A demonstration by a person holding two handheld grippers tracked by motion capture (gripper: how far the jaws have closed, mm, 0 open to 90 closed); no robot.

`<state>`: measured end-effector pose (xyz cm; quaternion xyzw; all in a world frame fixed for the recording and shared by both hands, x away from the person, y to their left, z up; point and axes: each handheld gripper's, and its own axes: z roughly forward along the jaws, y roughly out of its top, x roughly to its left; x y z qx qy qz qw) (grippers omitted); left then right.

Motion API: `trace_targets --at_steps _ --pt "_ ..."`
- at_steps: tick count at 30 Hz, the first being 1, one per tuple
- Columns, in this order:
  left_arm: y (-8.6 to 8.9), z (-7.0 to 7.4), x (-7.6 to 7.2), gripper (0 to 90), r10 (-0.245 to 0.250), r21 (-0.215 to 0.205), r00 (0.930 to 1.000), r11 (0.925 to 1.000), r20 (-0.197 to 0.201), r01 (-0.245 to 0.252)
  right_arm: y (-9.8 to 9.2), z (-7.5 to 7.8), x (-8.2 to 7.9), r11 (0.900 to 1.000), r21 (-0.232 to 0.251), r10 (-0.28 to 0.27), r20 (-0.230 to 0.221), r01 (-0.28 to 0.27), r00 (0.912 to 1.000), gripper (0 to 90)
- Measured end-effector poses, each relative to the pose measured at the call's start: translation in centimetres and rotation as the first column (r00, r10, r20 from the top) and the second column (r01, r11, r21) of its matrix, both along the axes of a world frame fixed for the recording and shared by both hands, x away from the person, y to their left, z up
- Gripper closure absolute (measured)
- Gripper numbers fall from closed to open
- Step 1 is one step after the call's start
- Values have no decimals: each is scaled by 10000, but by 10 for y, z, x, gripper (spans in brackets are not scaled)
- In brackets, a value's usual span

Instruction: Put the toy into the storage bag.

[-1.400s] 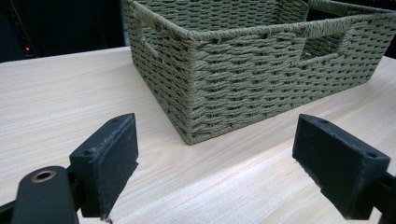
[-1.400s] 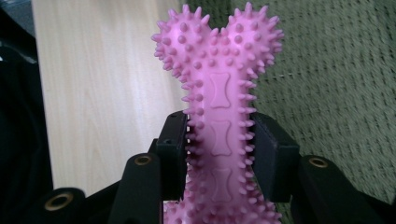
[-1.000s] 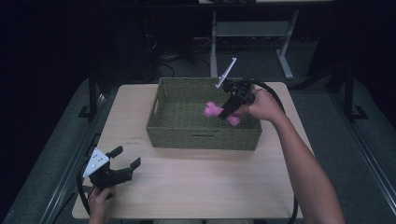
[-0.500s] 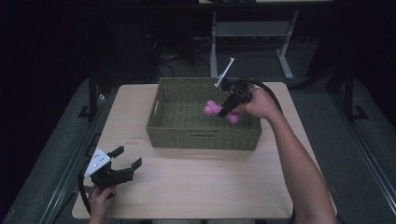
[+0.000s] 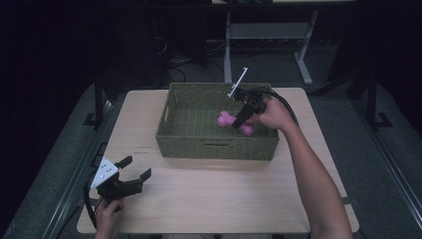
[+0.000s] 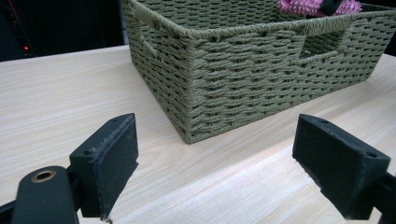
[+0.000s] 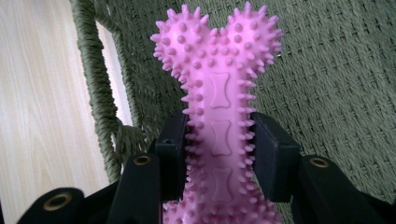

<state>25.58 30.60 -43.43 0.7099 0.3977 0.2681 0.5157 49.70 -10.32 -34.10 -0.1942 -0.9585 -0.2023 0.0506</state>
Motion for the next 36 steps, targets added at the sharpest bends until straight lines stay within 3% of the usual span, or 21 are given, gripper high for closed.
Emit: trace_targets --at_steps 21,25,36 --pt "-1 0 1 138 -27 66 10000 10000 -23 27 -4 -23 0 9988 -447 -205 -248 194 9995 577" --pt "-1 0 1 138 8 15 10000 10000 -35 -8 -6 -27 0 9995 -164 -288 -509 280 9983 577" --pt "-1 0 1 138 31 5 10000 10000 -39 -31 -1 -32 0 9992 -282 -317 -595 301 9977 575"
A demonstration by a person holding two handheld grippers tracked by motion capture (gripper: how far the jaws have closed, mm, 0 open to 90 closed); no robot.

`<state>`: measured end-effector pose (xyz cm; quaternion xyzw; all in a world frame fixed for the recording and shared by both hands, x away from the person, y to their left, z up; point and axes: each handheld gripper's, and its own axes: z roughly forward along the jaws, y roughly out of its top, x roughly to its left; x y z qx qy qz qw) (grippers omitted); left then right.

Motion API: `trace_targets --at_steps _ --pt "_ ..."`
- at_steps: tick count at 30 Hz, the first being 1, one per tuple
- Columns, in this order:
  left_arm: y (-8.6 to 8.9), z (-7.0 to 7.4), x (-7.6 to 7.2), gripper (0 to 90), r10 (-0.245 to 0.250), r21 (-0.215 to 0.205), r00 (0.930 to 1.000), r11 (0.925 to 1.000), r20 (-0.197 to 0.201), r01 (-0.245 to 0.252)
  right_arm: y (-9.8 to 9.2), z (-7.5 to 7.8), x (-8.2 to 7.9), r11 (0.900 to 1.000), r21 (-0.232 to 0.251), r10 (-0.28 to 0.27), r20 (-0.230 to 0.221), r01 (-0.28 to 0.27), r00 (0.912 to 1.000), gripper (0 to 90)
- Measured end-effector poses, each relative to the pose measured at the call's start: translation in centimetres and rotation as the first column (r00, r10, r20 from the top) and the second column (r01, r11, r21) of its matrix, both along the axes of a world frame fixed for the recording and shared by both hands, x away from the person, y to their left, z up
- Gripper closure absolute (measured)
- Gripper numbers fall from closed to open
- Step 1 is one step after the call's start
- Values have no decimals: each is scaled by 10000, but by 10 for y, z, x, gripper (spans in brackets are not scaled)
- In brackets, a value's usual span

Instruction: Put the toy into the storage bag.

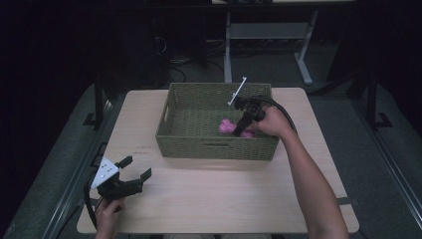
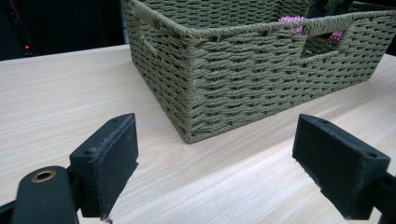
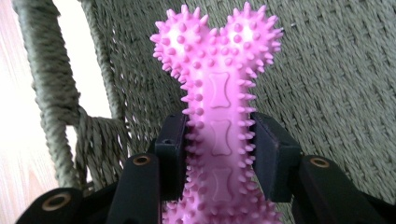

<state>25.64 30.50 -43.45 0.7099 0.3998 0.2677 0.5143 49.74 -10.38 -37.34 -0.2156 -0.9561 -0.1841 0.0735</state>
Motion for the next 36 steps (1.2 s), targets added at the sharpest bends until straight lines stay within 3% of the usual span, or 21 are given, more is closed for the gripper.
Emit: trace_targets --at_steps 9,16,36 --pt "0 1 0 138 32 -32 10000 10000 54 -32 2 -5 1 9997 -244 -74 -154 71 9999 552" --pt "2 1 0 138 78 -129 10000 9999 32 -77 -5 6 1 9989 378 -283 129 278 9995 521" --pt "2 1 -1 138 70 -63 10000 10000 9 -70 -11 7 -7 9971 372 -675 402 660 9969 406"
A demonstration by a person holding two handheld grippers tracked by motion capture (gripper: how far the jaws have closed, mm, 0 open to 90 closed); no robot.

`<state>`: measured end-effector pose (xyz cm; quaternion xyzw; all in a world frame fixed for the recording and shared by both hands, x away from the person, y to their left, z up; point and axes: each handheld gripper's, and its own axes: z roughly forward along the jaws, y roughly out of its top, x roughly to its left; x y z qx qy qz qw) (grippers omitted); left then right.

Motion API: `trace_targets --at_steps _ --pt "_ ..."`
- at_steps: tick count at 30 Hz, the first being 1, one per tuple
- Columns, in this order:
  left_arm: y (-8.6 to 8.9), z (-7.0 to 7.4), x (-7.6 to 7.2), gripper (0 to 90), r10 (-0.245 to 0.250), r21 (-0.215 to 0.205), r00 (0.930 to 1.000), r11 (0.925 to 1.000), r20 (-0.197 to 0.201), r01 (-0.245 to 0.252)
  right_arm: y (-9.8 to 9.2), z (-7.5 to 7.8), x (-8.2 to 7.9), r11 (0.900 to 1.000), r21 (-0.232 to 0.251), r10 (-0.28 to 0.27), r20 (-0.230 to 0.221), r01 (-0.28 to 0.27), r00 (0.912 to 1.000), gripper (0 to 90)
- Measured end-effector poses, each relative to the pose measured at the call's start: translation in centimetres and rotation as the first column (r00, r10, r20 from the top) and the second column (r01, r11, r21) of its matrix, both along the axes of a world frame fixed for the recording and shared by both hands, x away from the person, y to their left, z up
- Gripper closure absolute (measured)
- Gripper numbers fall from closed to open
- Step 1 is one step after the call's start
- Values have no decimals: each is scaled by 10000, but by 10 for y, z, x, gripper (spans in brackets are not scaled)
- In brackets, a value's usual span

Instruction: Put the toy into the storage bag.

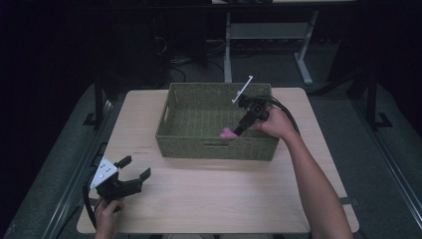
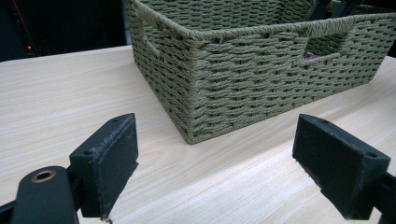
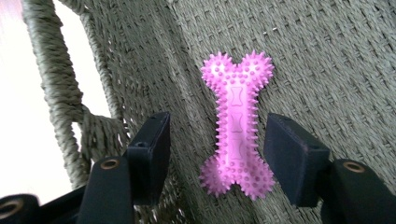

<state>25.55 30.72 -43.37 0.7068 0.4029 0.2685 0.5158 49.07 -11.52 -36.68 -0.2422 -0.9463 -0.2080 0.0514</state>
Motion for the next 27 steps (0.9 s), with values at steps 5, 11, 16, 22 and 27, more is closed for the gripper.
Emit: trace_targets --at_steps 5,11,16,22,27 --pt "-1 0 -1 138 -33 20 10000 10000 11 33 0 4 -4 10000 83 4 52 -4 10000 401" --pt "-2 0 -1 138 -51 91 10000 9999 34 51 -7 12 -8 9997 177 -152 222 148 9996 395" --pt "-2 0 0 138 -27 56 10000 10000 3 27 -13 18 -11 9996 200 -215 357 208 9991 389" --pt "-3 0 0 138 -17 120 10000 9999 8 16 -18 23 -15 9995 137 -298 492 292 9983 383" --pt "-2 0 0 138 -20 106 10000 9999 7 20 -21 30 -20 9990 269 -365 558 351 9978 376"
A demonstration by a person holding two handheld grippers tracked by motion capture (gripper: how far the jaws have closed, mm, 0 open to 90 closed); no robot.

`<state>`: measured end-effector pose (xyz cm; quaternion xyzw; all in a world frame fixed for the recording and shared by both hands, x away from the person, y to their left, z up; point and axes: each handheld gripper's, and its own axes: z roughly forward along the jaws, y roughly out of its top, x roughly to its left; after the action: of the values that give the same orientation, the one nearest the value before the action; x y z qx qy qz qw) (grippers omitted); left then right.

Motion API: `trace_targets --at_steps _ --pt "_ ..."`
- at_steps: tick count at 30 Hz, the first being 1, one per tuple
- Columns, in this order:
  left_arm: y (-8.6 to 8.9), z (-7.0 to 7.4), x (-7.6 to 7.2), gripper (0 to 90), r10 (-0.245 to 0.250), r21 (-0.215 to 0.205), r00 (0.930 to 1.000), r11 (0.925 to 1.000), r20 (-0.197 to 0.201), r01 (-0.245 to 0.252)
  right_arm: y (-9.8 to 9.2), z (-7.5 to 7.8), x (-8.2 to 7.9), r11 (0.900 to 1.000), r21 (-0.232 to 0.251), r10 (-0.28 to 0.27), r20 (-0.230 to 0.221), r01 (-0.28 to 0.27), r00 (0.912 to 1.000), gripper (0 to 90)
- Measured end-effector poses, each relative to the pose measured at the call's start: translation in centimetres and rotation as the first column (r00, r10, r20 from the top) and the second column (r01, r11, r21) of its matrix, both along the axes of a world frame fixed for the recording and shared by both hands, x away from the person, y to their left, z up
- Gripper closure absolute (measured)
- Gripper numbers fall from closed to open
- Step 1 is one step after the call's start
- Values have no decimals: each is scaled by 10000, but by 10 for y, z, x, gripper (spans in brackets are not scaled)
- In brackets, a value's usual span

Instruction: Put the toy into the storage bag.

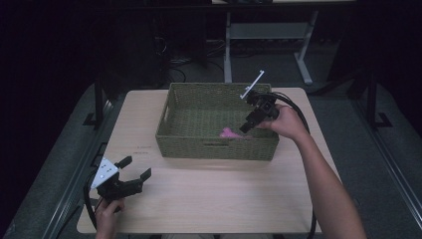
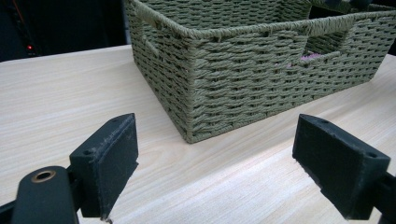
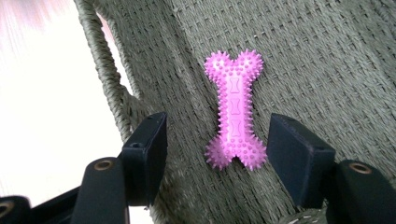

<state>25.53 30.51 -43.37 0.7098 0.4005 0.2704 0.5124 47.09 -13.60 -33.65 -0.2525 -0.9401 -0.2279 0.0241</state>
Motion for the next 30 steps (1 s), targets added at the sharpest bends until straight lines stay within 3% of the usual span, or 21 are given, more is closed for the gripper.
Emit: trace_targets --at_steps 30 --pt "-2 -1 2 138 2 72 10000 10000 -90 -1 -17 31 -32 9997 230 33 689 -49 9976 368"
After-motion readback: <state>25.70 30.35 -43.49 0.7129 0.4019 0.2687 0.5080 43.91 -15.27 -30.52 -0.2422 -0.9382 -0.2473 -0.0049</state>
